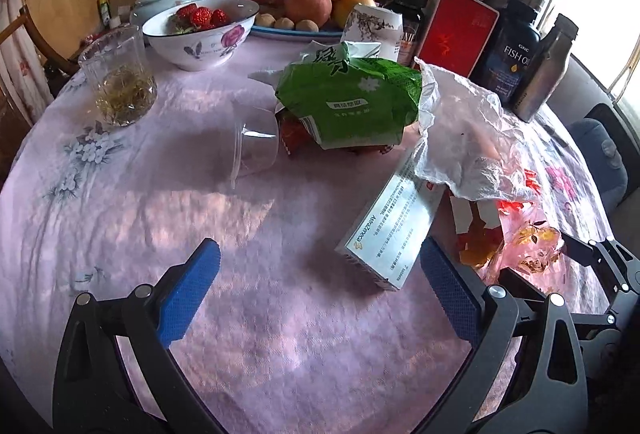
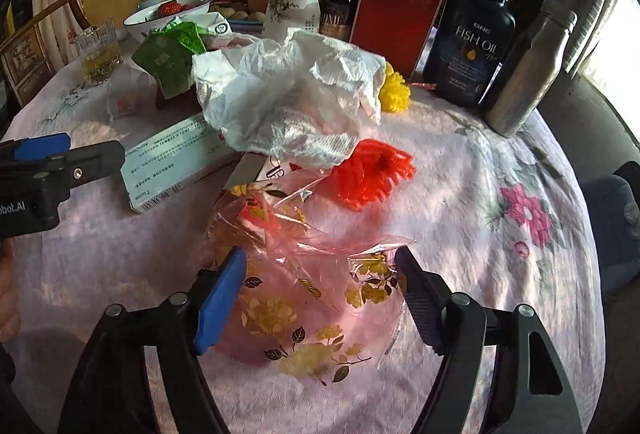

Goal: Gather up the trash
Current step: 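Grasp the pink floral plastic bag with the right tool while the left tool grasps the white medicine box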

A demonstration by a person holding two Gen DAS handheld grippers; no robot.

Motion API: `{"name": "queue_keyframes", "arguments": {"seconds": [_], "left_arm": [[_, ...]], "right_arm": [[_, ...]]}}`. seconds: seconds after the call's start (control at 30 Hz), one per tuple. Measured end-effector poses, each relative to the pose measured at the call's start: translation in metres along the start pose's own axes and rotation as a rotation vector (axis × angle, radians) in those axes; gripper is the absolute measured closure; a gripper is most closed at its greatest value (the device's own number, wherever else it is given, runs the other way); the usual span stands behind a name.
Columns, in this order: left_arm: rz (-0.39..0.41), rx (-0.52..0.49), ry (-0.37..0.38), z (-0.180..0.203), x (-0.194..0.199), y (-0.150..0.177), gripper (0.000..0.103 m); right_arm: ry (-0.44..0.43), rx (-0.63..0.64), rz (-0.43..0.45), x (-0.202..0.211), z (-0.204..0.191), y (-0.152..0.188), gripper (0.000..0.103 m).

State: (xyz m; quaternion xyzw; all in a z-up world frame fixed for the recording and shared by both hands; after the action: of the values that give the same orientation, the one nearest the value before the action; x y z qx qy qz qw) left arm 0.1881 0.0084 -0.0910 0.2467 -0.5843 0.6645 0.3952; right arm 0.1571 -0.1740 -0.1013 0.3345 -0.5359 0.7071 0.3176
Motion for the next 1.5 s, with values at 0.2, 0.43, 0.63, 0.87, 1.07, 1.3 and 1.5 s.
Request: {"name": "queue_keyframes", "arguments": {"seconds": [0.2, 0.43, 0.63, 0.87, 1.07, 1.3, 1.5], "left_arm": [[-0.005, -0.026, -0.014, 0.007, -0.005, 0.003, 0.007], [-0.019, -0.053, 0.012, 0.015, -0.011, 0.009, 0.007], [-0.017, -0.112, 0.026, 0.030, -0.016, 0.012, 0.007], [-0.039, -0.170, 0.011, 0.043, -0.036, 0.014, 0.013], [-0.059, -0.234, -0.024, 0.051, -0.045, 0.015, 0.048], [-0.002, -0.303, -0.036, 0.060, -0.010, 0.021, 0.051], [0.075, -0.316, 0.042, 0.072, 0.047, 0.037, 0.051]], "right_arm": [[-0.059, -0.078, -0.009, 0.006, 0.008, 0.013, 0.065], [-0.134, -0.222, 0.079, 0.043, 0.028, 0.027, 0.081], [-0.152, -0.333, 0.137, 0.077, 0.053, 0.057, 0.081], [-0.170, -0.391, 0.127, 0.087, 0.068, 0.092, 0.081], [-0.206, -0.393, 0.140, 0.093, 0.064, 0.099, 0.081], [-0.208, -0.397, 0.173, 0.113, 0.066, 0.110, 0.081], [-0.187, -0.424, 0.172, 0.122, 0.074, 0.127, 0.081]]}}
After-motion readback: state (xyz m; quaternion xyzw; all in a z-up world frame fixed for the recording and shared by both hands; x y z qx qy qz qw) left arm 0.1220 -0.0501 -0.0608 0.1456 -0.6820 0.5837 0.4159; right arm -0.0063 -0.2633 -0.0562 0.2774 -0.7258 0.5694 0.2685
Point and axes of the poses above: each gripper's, at about its wrist camera, not at the fingertips, and x roughly against the way its jaws point, z to its right, y to its underside, the point moved 6 cm from there along -x, roughly the way its jaws point, and after that the axes turned 5 degrees about y, right-handed, at the moved point
